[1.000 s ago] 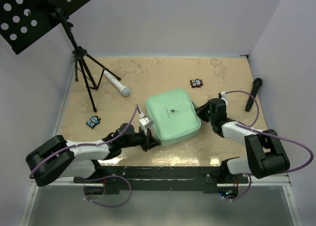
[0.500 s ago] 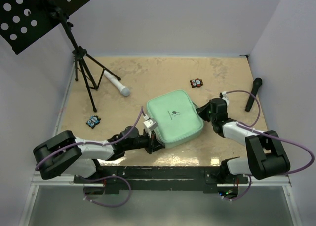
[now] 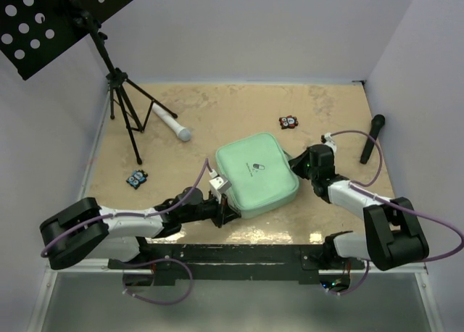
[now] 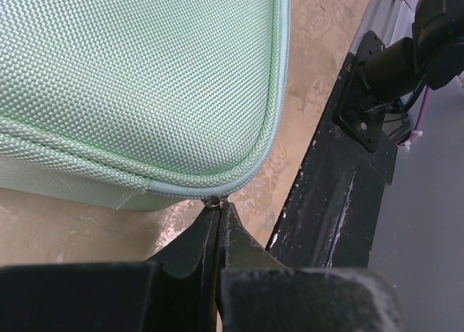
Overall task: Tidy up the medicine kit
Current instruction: Zip the medicine box at the center of the board.
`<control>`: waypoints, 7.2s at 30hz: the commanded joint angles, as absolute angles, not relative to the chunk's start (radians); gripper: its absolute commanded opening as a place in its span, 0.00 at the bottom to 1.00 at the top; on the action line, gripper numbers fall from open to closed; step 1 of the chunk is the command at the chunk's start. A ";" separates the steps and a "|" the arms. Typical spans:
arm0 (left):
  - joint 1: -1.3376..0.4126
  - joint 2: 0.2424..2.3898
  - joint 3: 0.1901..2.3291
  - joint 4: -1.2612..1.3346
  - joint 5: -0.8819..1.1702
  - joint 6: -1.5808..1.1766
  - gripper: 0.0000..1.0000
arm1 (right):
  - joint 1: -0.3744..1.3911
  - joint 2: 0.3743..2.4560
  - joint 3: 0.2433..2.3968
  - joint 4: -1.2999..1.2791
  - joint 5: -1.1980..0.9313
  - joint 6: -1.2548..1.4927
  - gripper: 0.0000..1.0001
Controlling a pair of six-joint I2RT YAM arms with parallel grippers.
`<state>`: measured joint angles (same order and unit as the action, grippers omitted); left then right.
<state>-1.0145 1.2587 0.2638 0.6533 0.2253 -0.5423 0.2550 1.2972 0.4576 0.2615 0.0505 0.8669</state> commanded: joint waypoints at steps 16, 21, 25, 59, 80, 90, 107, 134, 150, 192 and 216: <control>-0.877 1.285 0.258 0.735 0.219 -0.468 0.00 | 0.279 1.020 0.575 0.132 0.083 0.597 0.53; -0.873 1.276 0.212 0.787 0.212 -0.488 0.00 | 0.428 1.032 0.670 0.097 0.087 0.509 0.54; -0.873 1.264 0.149 0.886 0.190 -0.520 0.00 | 0.621 1.173 0.794 0.055 0.113 0.468 0.55; -0.853 1.135 0.084 0.877 0.072 -0.485 0.00 | 0.966 1.928 1.356 -0.374 0.698 0.437 0.27; -0.851 1.095 0.067 0.868 0.017 -0.476 0.00 | 0.924 2.016 1.350 -0.356 0.641 0.422 0.16; -0.851 1.080 0.054 0.858 0.014 -0.471 0.00 | 0.853 1.985 1.240 -0.250 0.523 0.446 0.00; -0.853 0.944 -0.061 0.779 0.005 -0.551 0.00 | 0.759 2.026 1.212 -0.132 0.436 0.457 0.00; -0.986 1.219 0.066 1.035 0.038 -0.632 0.00 | 0.716 2.037 1.195 -0.084 0.417 0.483 0.00; -1.034 1.509 0.251 1.196 0.081 -0.643 0.00 | 0.698 2.026 1.164 -0.055 0.403 0.497 0.00; -0.603 1.236 0.251 0.678 0.103 -0.514 0.00 | 0.584 1.568 1.177 -0.006 0.077 0.296 0.53; -0.451 1.540 0.574 0.690 0.304 -0.394 0.00 | 0.739 1.742 1.288 -0.084 0.118 0.291 0.59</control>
<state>-0.4541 1.5299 0.5438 0.6262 0.2443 -0.4023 0.7383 1.6821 1.2278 -0.1097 0.1493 0.2577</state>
